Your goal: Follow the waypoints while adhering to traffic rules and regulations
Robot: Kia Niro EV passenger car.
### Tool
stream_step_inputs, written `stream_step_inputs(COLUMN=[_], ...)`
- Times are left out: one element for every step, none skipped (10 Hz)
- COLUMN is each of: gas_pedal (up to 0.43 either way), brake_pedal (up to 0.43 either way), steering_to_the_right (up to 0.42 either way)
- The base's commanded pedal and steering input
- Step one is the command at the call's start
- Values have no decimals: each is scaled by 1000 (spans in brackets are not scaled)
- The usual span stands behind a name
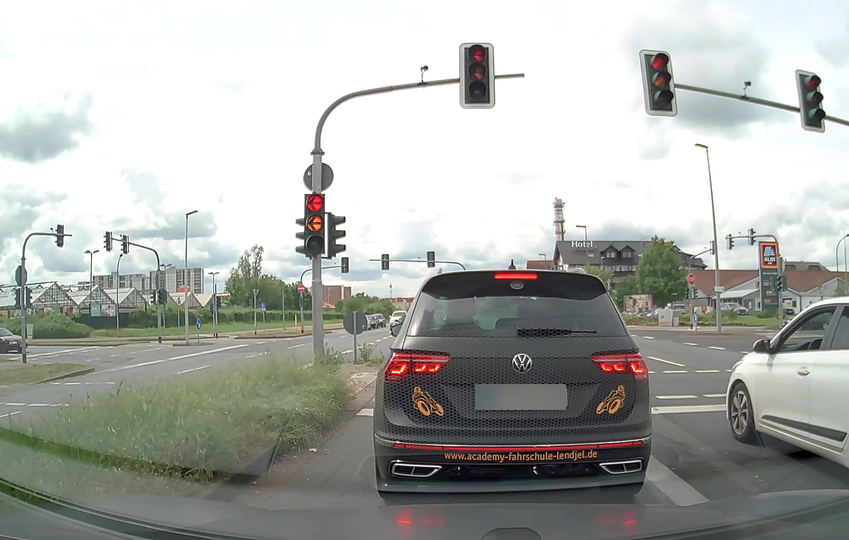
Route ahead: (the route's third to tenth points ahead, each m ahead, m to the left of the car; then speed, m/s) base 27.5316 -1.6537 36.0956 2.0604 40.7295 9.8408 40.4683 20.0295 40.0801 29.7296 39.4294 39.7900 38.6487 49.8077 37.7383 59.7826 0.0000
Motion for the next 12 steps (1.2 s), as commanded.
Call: stream_step_inputs(gas_pedal=[0, 0, 0, 0, 0, 0, 0, 0, 0, 0, 0, 0], brake_pedal=[226, 226, 226, 226, 220, 226, 213, 152, 85, 30, 12, 12], steering_to_the_right=[7, 7, 7, 7, 7, 7, 7, 7, 7, 7, 7, 7])
